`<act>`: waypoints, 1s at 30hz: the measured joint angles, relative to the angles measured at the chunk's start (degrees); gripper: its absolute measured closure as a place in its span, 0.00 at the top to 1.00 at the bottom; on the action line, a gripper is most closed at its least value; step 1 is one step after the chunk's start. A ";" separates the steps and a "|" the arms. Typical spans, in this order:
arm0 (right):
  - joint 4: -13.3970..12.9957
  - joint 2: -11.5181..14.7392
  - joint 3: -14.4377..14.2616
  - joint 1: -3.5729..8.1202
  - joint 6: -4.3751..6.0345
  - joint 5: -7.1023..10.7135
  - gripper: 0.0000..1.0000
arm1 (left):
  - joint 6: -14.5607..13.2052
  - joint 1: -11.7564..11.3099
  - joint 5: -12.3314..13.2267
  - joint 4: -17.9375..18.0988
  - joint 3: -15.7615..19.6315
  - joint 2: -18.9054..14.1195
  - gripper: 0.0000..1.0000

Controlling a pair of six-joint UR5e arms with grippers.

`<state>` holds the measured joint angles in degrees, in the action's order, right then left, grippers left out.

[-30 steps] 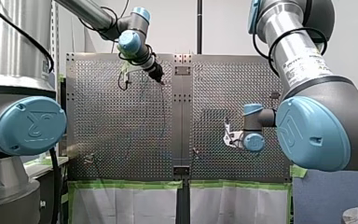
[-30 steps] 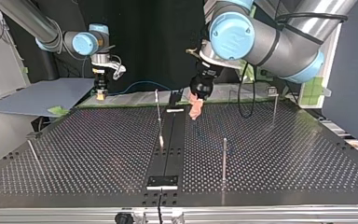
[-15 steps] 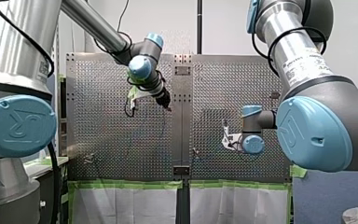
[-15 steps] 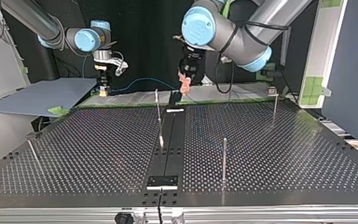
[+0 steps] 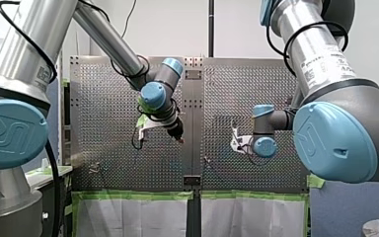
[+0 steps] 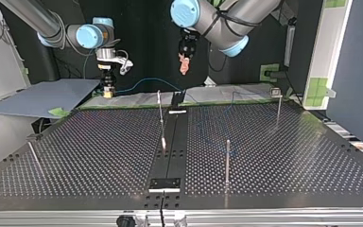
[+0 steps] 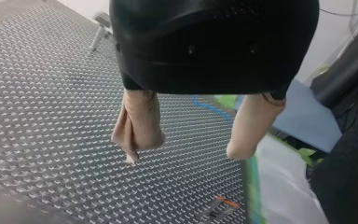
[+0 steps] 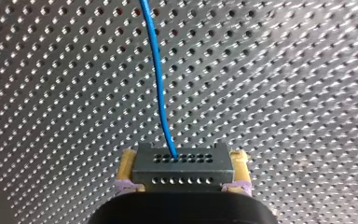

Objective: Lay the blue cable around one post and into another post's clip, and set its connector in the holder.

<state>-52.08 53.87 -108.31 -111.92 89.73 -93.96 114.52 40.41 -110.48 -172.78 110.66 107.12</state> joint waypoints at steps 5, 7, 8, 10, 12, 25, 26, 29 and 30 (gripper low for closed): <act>-0.76 0.46 -0.33 -0.44 0.11 0.40 0.00 | 0.99 2.32 -2.00 2.34 2.31 2.32 1.00; -0.87 0.64 -0.36 -0.67 0.06 0.69 0.00 | 1.40 3.26 -2.14 3.26 3.27 3.27 1.00; -0.89 0.71 -0.36 -0.78 0.06 0.83 0.00 | 1.51 3.69 -2.14 3.69 3.68 3.69 1.00; -0.95 0.81 -0.37 -1.04 0.06 1.15 0.00 | 1.70 4.66 -2.07 4.66 4.67 4.67 1.00; -1.01 0.86 -0.38 -1.31 0.05 1.38 0.00 | 1.65 5.42 -1.72 5.47 5.44 5.47 1.00; -3.02 0.93 -0.38 -3.38 1.67 1.70 0.00 | -0.44 4.72 1.10 11.82 1.72 11.82 1.00; -3.10 0.93 -0.38 -3.51 1.81 1.70 0.00 | -0.39 4.62 1.11 12.28 1.25 12.29 1.00; -3.46 0.92 -0.38 -3.87 2.04 1.68 0.00 | 0.00 4.31 0.84 13.99 -0.45 14.00 1.00; -3.64 0.93 -0.38 -3.98 2.10 1.67 0.00 | 0.10 4.23 0.65 14.57 -0.91 14.56 1.00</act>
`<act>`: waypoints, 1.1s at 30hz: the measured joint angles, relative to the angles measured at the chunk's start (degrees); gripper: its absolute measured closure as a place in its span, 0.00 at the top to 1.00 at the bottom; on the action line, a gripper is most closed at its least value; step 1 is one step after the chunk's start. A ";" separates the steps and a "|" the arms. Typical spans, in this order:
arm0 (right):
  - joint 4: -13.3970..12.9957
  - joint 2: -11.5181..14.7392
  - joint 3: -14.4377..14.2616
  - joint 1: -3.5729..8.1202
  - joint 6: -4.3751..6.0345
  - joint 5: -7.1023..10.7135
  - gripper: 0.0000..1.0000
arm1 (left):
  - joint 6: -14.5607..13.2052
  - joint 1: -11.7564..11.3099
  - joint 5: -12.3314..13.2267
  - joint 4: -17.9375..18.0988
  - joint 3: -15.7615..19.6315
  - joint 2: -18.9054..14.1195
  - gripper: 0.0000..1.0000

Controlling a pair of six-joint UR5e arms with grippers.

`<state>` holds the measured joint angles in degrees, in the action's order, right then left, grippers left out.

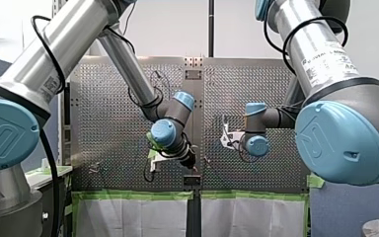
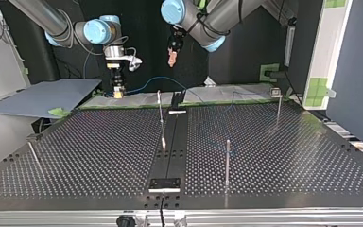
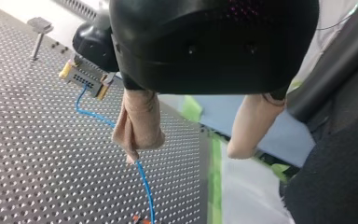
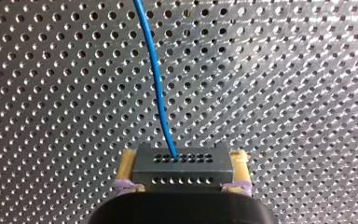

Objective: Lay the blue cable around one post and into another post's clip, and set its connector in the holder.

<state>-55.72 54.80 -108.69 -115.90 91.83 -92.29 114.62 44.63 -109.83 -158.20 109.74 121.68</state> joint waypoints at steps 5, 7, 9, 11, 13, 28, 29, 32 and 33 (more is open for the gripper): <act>-0.55 0.00 -0.02 -0.48 0.35 0.00 0.00 | 0.52 -0.68 -1.15 3.13 -1.09 3.15 1.00; -0.64 0.00 -0.01 -0.68 0.42 0.00 0.00 | 1.10 -1.01 -1.30 4.29 -1.18 4.29 1.00; -0.64 0.00 -0.01 -0.87 0.45 -0.01 0.00 | 1.57 -1.21 -1.41 5.25 -1.20 5.15 1.00; -0.61 0.00 -0.01 -1.05 0.46 -0.04 0.00 | 1.89 -1.33 -1.57 6.25 -1.20 5.90 1.00; -0.52 0.00 0.00 -1.29 0.47 -0.13 0.00 | 2.09 -1.41 -1.86 7.19 -1.20 6.58 1.00; 0.05 -0.02 -0.01 -3.00 0.47 -0.48 0.00 | 1.70 -1.86 -4.98 13.64 -1.22 7.64 1.00; 0.05 -0.03 -0.01 -3.07 0.47 -0.49 0.00 | 1.88 -1.89 -4.85 14.09 -1.22 7.67 1.00; 0.02 -0.03 -0.01 -3.28 0.47 -0.52 0.00 | 2.74 -1.96 -4.26 15.53 -1.55 8.02 1.00; 0.03 -0.02 0.00 -3.36 0.47 -0.52 0.00 | 3.02 -1.97 -4.04 15.95 -1.77 8.24 1.00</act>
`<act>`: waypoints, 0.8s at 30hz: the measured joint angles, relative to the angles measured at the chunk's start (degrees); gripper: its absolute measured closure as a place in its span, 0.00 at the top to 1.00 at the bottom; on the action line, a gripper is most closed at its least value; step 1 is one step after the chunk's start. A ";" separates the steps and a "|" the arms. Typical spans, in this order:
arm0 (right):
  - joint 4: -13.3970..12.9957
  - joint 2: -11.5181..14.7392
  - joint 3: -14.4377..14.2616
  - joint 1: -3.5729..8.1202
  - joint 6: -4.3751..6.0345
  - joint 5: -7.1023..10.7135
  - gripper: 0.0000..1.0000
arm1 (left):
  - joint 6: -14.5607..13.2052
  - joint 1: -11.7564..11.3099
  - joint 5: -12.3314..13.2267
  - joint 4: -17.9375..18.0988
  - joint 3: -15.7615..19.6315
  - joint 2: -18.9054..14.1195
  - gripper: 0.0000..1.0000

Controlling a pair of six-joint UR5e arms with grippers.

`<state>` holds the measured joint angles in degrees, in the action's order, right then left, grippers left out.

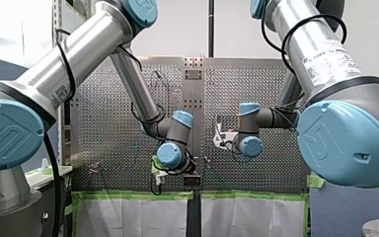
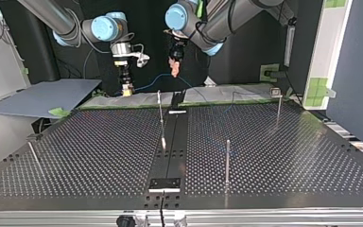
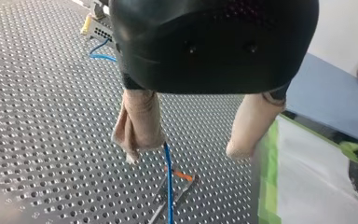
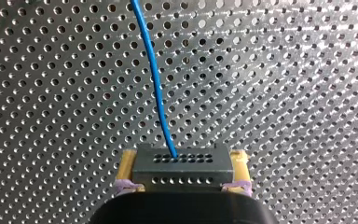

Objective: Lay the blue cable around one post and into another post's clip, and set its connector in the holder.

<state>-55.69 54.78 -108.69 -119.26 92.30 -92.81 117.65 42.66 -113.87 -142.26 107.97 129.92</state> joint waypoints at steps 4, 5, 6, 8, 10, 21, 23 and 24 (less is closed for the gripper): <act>0.07 0.00 -0.03 -0.16 0.00 0.02 0.00 | 1.91 -0.05 0.64 2.20 -1.65 1.85 1.00; 0.10 0.01 -0.03 -0.19 -0.01 0.03 0.00 | 2.24 -0.04 0.63 2.69 -1.92 2.32 1.00; 0.22 0.01 -0.04 -0.22 -0.03 0.04 0.00 | 2.44 -0.05 0.58 3.15 -2.13 2.79 1.00; 0.41 0.01 -0.03 -0.24 -0.09 0.03 0.00 | 2.53 -0.09 0.27 4.28 -2.42 3.88 1.00; 0.55 0.02 -0.03 -0.33 -0.14 0.02 0.00 | 2.49 -0.18 -0.10 5.36 -2.83 4.97 1.00; 0.73 0.00 -0.07 -0.74 -0.28 0.02 0.00 | 2.50 -0.62 -0.61 10.62 -5.83 6.67 1.00; 0.74 0.00 -0.06 -0.76 -0.26 0.05 0.00 | 2.57 -0.68 -0.91 11.63 -5.91 6.67 1.00; 0.80 0.01 -0.06 -0.71 -0.24 0.05 0.00 | 2.60 -0.69 -0.98 12.05 -5.92 6.67 1.00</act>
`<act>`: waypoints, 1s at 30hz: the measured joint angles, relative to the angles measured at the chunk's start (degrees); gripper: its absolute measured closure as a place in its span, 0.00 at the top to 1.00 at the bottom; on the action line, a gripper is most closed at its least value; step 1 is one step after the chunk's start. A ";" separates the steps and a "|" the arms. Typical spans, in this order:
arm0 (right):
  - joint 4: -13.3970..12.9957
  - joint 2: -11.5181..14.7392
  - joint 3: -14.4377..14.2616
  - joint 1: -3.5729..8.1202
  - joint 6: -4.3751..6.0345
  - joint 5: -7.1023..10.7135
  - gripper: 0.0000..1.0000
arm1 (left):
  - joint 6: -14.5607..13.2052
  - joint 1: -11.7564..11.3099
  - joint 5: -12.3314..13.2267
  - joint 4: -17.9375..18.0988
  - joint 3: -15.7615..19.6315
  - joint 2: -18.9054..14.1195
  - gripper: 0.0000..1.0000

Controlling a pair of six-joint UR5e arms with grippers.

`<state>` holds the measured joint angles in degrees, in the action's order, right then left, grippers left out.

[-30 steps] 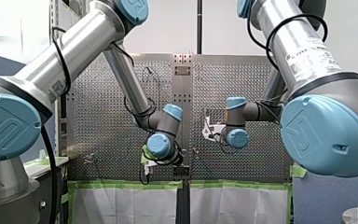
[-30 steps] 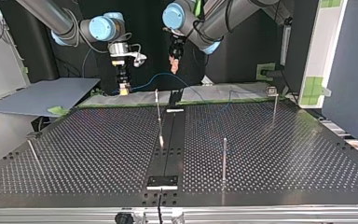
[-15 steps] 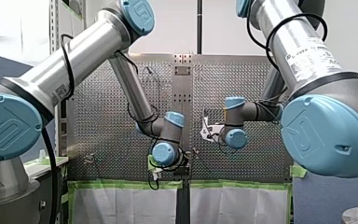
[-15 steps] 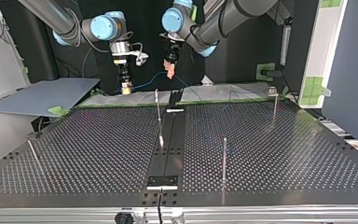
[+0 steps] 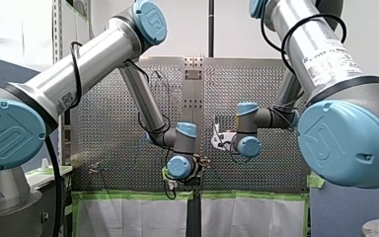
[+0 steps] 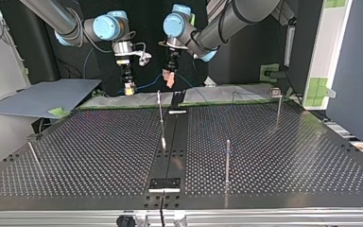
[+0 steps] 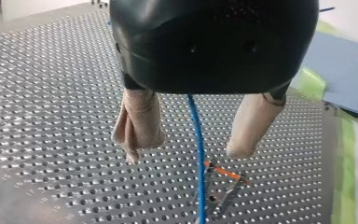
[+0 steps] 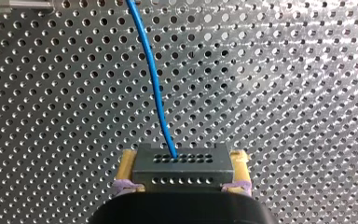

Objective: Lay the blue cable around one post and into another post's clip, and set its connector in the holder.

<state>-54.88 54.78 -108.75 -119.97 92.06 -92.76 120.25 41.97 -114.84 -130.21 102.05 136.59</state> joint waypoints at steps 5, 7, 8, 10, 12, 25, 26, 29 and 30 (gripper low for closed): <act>0.84 -0.02 -0.01 0.37 -0.08 -0.77 0.00 | -0.50 0.04 -0.22 2.49 -0.01 0.02 0.58; 1.26 -0.03 -0.01 0.50 -0.22 -1.35 0.00 | -1.11 0.13 -0.27 3.46 -0.02 0.02 0.36; 1.48 -0.04 0.00 0.55 -0.30 -1.59 0.00 | -1.44 0.18 -0.27 3.86 -0.02 0.02 0.16; 1.85 -0.05 0.00 0.67 -0.44 -2.04 0.00 | -2.37 0.32 -0.26 4.93 -0.03 0.02 0.00; 2.02 -0.06 0.01 0.86 -0.50 -2.31 0.00 | -3.33 0.41 -0.13 5.90 -0.03 0.02 0.00; 1.26 -1.03 0.04 2.39 -0.17 -2.69 0.00 | -9.44 -0.34 1.32 13.40 -0.29 1.51 0.00; 0.98 -1.35 0.05 2.49 -0.16 -2.72 0.00 | -9.88 -0.41 1.40 13.86 -0.45 1.88 0.00; -0.22 -2.64 0.10 2.98 -0.07 -2.78 0.00 | -11.21 -0.57 1.88 15.19 -1.12 3.10 0.00; -0.73 -3.15 0.20 3.21 0.01 -2.78 0.00 | -11.59 -0.60 1.95 15.58 -1.29 3.47 0.00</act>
<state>-55.61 51.63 -108.56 -116.76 92.08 -95.55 108.65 41.38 -112.89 -114.62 100.76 140.07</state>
